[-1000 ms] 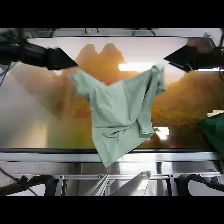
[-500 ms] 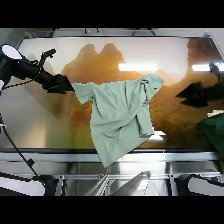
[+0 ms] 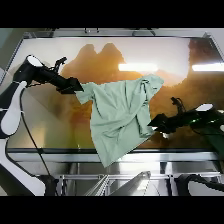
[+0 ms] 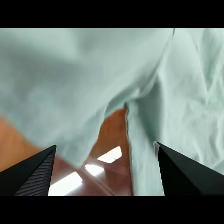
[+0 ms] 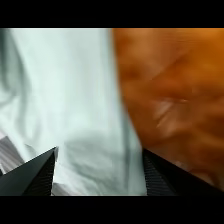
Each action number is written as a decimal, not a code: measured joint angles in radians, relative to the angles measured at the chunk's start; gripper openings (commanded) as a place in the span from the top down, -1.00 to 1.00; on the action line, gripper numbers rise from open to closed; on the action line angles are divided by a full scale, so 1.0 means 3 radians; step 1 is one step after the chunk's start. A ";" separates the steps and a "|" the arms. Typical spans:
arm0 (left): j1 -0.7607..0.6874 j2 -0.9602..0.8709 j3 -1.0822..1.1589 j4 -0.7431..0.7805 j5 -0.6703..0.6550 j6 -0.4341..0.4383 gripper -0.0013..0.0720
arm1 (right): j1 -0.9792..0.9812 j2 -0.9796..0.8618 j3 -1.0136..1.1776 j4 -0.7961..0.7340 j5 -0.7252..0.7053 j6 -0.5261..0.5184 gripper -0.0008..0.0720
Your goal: Fold the shirts.
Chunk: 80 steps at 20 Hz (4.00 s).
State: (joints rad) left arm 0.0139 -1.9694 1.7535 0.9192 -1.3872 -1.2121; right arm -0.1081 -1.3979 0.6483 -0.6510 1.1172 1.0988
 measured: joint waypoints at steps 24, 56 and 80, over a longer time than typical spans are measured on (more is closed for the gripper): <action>-0.0164 0.0757 -0.0994 -0.0065 -0.0505 -0.0177 0.89 | -0.0173 -0.1259 0.2536 0.0033 -0.0076 0.0340 0.62; -0.0247 0.0430 -0.1672 0.0289 -0.0181 0.0067 0.91 | -0.0275 -0.1007 0.1007 -0.0123 0.0491 -0.0094 0.93; 0.2098 0.3639 0.0371 -0.3276 -0.0401 0.1132 0.90 | -0.1227 0.2368 0.3037 0.1389 0.0261 -0.0328 0.93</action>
State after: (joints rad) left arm 0.6434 -0.8776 1.8648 -0.0635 -1.5074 -0.8726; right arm -0.4763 -0.6876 1.5593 -0.2344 1.1954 1.0004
